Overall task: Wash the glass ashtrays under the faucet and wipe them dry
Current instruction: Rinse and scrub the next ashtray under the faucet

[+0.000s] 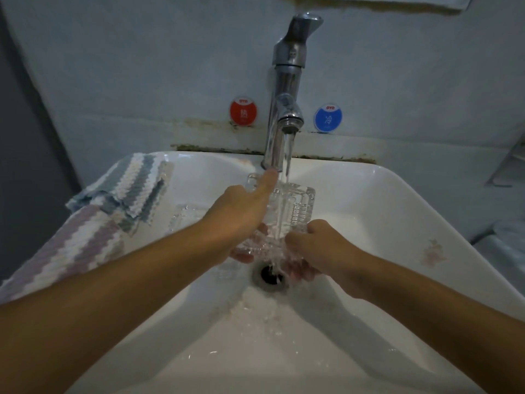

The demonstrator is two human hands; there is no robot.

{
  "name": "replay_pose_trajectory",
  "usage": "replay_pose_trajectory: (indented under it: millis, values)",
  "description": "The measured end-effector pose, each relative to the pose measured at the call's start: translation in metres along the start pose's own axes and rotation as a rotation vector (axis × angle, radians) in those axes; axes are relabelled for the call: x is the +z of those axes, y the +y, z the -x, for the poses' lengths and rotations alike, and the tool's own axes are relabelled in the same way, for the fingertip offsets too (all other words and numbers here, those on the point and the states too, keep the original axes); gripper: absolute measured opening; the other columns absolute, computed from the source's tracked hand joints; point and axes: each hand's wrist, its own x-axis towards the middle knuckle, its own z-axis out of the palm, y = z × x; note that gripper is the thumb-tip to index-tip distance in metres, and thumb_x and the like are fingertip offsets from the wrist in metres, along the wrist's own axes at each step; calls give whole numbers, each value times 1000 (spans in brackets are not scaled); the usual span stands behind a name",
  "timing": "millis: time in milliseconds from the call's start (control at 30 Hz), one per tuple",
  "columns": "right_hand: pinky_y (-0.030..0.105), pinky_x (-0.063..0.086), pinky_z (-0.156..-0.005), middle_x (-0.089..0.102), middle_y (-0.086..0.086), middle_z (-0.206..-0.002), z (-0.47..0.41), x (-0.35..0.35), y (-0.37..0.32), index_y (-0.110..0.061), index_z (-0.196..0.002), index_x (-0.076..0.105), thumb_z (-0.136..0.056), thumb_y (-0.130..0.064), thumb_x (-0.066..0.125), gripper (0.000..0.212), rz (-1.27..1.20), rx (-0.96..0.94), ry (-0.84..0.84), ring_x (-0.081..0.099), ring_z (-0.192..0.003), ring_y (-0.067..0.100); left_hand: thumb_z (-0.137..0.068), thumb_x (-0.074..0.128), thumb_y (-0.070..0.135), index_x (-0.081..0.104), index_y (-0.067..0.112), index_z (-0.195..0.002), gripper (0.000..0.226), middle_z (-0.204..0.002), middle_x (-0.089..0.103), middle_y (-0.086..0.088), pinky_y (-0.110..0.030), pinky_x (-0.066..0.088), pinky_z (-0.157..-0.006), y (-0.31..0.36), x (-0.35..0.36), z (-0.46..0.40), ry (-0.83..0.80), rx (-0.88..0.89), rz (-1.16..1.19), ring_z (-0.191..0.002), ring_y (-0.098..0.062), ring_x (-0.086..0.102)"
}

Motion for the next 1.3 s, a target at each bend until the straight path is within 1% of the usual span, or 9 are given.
replay_pose_trajectory:
  millis: [100, 167, 400, 533, 633, 800, 933, 1067, 1300]
  values:
    - [24, 40, -44, 66, 17, -64, -1, 1, 1, 5, -94, 63, -85, 2, 43, 22, -57, 47, -24, 55, -45, 22, -94, 65, 40, 63, 10, -98, 31, -92, 70, -6, -33, 59, -49, -5, -1, -4, -28, 73, -137, -80, -20, 68]
    - [22, 42, -42, 68, 20, -66, -2, 2, 2, 13, -100, 62, -84, 4, 44, 26, -74, 90, -40, 58, -46, 23, -96, 63, 21, 66, 9, -94, 12, -92, 71, -8, -36, 60, -48, -10, -2, -7, -8, 84, -201, -75, -24, 71]
    - [20, 40, -40, 70, 15, -66, 0, 4, 5, 12, -99, 62, -103, -19, 53, 33, -2, 38, -86, 55, -44, 17, -105, 44, 27, 56, 10, -106, 21, -91, 72, -5, -27, 49, -38, -7, -7, -6, 71, 173, -363, -62, -21, 71]
    - [20, 42, -44, 63, 16, -64, 2, 2, -2, 0, -78, 64, -101, -11, 49, 30, -21, 13, -114, 55, -46, 17, -105, 44, 32, 52, 9, -103, 25, -86, 74, -4, -28, 49, -39, -7, -12, -10, 101, 183, -412, -43, -14, 64]
    - [22, 40, -42, 62, 17, -60, 4, 2, -5, -3, -66, 65, -96, -4, 45, 36, -54, 2, -149, 53, -42, 18, -105, 45, 29, 53, 8, -101, 23, -81, 74, -4, -26, 46, -38, -5, -13, -9, 106, 187, -384, -50, -18, 70]
    - [31, 55, -53, 74, 19, -95, -3, -1, -2, -2, -110, 68, -94, 1, 53, 23, -112, -45, -114, 68, -65, 29, -104, 47, 20, 52, 12, -90, 17, -82, 75, -8, -24, 40, -42, -5, -10, -7, 56, 144, -376, -56, -24, 73]
    - [52, 59, -74, 70, 30, -104, -5, 1, 1, 3, -107, 69, -92, 6, 52, 23, -14, -125, -69, 70, -81, 38, -103, 47, 21, 56, 10, -89, 20, -84, 74, -10, -23, 39, -42, -7, -9, -8, 71, 153, -419, -61, -26, 74]
    - [34, 53, -47, 69, 34, -99, -6, 0, 1, 10, -101, 65, -100, -8, 49, 24, 0, -77, 28, 67, -67, 37, -102, 48, 17, 57, 11, -89, 17, -83, 74, -9, -24, 40, -43, -5, -7, -6, 58, 161, -410, -58, -24, 73]
    - [40, 48, -57, 54, 15, -66, -13, -3, 4, -3, -78, 57, -105, -32, 45, 41, 131, -40, 236, 54, -57, 30, -99, 51, 12, 61, 6, -92, 14, -72, 75, -6, -33, 57, -54, -7, -2, -7, 24, 168, -372, -49, -19, 70]
